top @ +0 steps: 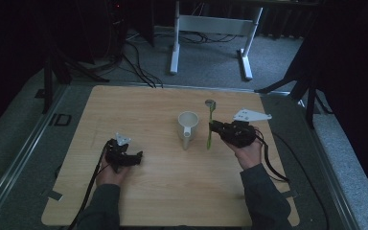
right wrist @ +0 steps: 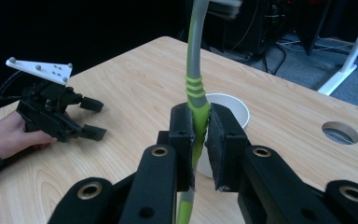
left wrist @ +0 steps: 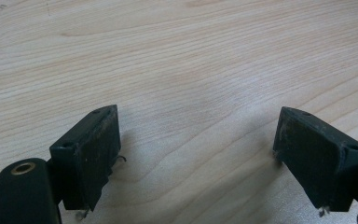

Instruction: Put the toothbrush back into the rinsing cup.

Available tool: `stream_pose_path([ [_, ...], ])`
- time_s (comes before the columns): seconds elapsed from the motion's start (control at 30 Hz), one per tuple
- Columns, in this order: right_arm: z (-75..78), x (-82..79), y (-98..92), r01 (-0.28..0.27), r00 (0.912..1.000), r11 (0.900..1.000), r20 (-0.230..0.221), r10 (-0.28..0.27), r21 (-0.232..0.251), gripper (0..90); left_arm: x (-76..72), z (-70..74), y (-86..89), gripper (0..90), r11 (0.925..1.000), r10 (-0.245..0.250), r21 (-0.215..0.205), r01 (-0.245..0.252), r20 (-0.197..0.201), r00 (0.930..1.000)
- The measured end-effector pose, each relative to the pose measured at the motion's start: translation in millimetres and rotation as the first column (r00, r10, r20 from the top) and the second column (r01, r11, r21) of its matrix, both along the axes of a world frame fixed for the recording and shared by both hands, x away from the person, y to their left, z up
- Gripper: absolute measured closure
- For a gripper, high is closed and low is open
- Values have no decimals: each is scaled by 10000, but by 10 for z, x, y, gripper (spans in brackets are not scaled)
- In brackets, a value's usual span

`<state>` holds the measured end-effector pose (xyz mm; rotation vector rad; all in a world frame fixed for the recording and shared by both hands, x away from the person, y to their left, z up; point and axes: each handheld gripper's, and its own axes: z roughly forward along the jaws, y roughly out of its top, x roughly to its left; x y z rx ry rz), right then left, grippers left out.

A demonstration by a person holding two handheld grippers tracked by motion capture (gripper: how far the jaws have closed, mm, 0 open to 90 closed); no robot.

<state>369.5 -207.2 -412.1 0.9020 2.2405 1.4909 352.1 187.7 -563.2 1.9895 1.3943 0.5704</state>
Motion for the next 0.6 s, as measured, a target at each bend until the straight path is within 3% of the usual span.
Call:
stream_pose_path([
  [0.6, 17, 60, 52, 213, 9991, 9993, 365, -224, 307, 803, 0, 0, 0, 151, 10000, 4, -5, -4, 2, 10000],
])
